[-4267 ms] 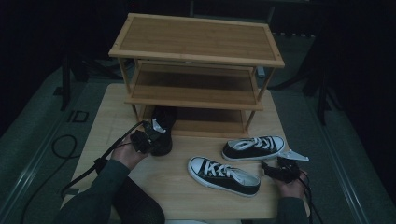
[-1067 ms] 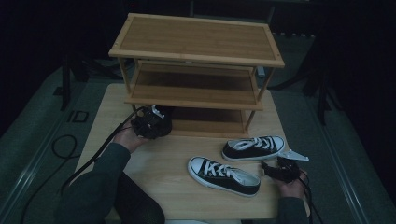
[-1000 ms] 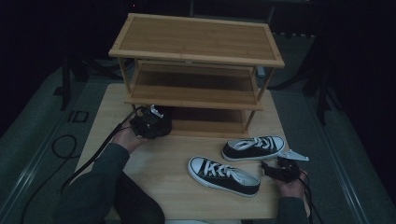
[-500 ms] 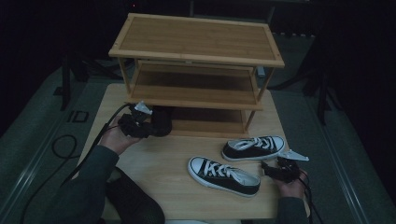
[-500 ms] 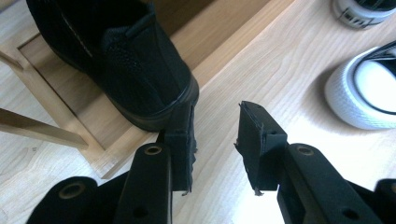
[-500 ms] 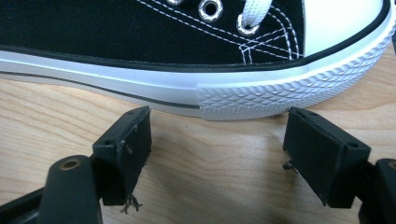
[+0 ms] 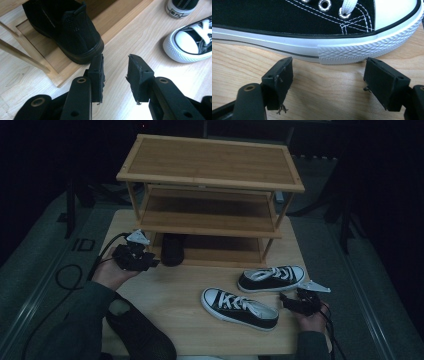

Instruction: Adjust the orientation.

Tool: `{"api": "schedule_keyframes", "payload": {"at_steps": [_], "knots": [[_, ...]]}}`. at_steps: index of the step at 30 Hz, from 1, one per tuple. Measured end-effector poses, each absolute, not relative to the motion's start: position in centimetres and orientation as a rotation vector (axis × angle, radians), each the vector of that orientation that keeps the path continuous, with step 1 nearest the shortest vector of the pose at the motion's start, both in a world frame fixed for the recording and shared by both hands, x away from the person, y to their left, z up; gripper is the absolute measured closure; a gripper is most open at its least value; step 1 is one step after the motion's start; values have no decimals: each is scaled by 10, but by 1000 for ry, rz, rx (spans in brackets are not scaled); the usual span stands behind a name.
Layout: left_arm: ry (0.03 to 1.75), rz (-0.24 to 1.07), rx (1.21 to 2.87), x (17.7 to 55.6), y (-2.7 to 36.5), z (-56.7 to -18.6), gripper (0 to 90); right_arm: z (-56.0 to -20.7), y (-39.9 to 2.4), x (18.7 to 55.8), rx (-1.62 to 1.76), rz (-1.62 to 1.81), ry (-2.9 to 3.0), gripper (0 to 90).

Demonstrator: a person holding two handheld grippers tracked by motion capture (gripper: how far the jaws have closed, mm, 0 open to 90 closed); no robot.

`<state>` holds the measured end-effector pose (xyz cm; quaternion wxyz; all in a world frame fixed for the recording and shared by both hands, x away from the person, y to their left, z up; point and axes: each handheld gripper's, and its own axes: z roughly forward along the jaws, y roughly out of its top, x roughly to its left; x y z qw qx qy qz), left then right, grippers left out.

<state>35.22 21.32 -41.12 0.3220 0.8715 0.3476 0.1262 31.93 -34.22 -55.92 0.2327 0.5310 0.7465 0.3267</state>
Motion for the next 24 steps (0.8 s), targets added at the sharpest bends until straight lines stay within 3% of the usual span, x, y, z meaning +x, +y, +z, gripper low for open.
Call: {"api": "schedule_keyframes", "payload": {"at_steps": [24], "knots": [[889,292,2252,316,249,-411,689,-559,-342,319,1462,897,2050,233]]}}
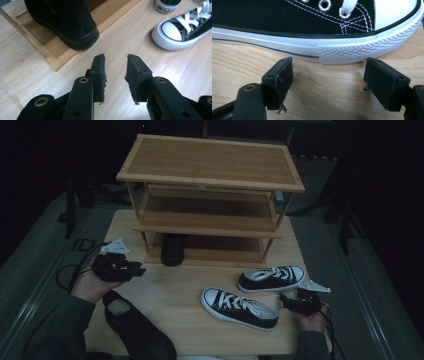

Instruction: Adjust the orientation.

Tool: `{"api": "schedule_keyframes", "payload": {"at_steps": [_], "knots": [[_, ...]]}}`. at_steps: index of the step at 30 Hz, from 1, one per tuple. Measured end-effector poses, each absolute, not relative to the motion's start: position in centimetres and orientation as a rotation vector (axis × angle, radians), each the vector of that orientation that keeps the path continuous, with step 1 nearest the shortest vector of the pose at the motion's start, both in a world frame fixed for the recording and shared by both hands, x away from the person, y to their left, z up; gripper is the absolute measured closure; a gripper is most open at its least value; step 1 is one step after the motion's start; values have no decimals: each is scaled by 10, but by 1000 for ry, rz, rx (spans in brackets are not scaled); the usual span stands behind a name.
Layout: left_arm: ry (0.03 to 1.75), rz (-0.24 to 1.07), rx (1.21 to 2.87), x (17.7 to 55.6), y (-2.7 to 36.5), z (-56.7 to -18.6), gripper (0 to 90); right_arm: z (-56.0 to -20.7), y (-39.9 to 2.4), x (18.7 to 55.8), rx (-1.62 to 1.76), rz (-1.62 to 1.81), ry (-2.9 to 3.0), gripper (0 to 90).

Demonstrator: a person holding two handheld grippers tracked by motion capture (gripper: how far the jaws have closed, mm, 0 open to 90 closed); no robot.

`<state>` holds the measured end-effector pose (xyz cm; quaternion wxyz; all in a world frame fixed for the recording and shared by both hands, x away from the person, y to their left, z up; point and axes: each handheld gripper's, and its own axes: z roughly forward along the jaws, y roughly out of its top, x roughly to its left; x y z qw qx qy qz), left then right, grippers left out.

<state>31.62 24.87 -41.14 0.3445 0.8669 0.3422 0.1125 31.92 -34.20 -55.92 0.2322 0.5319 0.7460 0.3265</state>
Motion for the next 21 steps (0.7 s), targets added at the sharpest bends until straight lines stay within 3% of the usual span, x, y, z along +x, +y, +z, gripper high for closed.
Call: {"api": "schedule_keyframes", "payload": {"at_steps": [5,11,21], "knots": [[869,297,2269,308,252,-413,718,-559,-342,319,1462,897,2050,233],[853,311,2319,301,251,-418,898,-559,-342,319,1462,897,2049,233],[839,294,2329,290,251,-419,899,-559,-342,319,1463,897,2049,233]]}}
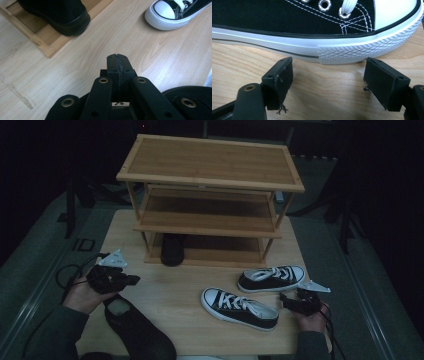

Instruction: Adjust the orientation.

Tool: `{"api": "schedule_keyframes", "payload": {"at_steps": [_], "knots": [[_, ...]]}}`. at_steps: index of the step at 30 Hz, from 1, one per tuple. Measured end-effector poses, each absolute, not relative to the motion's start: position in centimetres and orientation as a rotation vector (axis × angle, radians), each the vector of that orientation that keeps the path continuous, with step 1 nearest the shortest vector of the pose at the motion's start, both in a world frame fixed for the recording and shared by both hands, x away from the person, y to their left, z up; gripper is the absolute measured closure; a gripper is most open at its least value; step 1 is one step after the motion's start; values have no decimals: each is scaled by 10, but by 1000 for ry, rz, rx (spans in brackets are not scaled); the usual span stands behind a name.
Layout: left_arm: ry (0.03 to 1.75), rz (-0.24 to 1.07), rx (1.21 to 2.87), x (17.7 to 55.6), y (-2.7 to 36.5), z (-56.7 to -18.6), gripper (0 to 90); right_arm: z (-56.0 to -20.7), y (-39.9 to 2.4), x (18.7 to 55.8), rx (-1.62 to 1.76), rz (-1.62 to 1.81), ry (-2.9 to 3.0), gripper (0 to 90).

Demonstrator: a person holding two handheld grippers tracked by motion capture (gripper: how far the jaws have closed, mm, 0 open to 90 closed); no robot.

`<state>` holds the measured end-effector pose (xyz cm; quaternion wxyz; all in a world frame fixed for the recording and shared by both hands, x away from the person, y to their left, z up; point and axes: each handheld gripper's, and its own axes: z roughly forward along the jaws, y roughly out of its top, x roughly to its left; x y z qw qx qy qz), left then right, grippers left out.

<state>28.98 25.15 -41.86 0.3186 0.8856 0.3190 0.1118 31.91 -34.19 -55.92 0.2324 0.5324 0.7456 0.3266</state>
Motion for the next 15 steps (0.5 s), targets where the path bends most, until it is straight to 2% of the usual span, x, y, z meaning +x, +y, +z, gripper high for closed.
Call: {"api": "schedule_keyframes", "payload": {"at_steps": [8,15], "knots": [[899,303,2325,283,268,-422,889,-559,-342,319,1464,897,2048,233],[955,304,2324,279,282,-428,838,-559,-342,319,1464,897,2047,233]]}}
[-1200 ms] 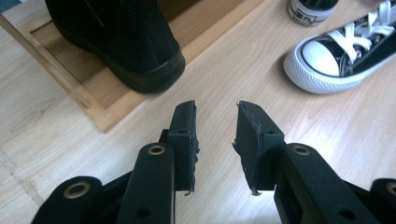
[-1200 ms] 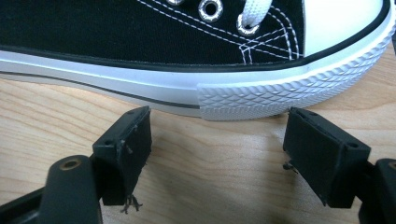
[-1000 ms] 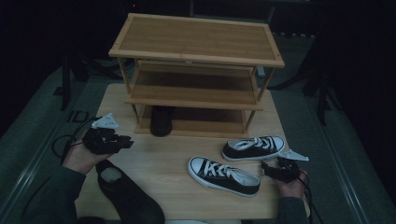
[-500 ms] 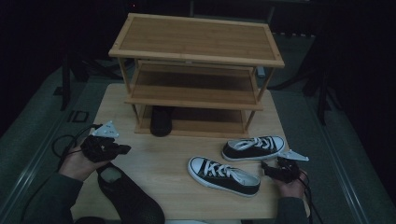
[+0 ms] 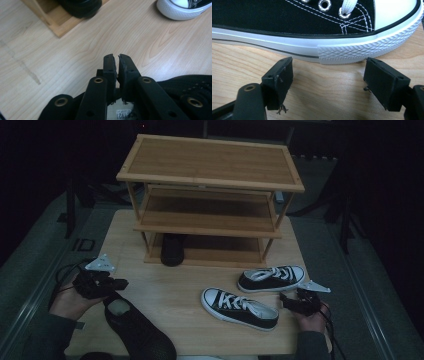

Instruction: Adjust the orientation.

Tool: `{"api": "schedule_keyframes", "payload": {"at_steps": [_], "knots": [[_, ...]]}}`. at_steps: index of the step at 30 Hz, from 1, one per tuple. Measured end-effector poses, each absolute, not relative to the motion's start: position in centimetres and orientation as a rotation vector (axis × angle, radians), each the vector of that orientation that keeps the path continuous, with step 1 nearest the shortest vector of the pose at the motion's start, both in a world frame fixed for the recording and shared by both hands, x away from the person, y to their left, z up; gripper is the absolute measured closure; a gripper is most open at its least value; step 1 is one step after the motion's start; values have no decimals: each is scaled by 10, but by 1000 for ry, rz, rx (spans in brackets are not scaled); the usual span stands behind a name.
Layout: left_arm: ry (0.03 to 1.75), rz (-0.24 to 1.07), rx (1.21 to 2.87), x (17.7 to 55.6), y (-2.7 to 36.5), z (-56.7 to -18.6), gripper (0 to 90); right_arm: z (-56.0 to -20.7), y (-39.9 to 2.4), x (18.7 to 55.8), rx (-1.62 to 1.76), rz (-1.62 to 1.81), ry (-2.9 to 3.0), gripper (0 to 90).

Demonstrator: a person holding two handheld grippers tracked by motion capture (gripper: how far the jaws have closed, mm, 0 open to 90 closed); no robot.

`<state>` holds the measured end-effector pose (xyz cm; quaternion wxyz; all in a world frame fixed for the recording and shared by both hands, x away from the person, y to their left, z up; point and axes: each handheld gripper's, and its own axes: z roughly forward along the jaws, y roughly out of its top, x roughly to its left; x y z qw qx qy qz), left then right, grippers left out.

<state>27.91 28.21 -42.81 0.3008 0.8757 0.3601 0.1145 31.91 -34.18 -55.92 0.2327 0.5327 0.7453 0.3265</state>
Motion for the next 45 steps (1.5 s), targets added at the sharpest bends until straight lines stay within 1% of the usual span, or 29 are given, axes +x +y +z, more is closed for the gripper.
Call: {"api": "schedule_keyframes", "payload": {"at_steps": [11,22,35,45], "knots": [[1013,287,2295,271,299,-435,800,-559,-342,319,1464,897,2047,233],[1018,289,2272,265,307,-432,774,-559,-342,319,1464,897,2047,233],[1039,310,2243,260,317,-428,766,-559,-342,319,1464,897,2047,233],[1057,269,2268,265,319,-438,745,-559,-342,319,1465,897,2046,232]]}}
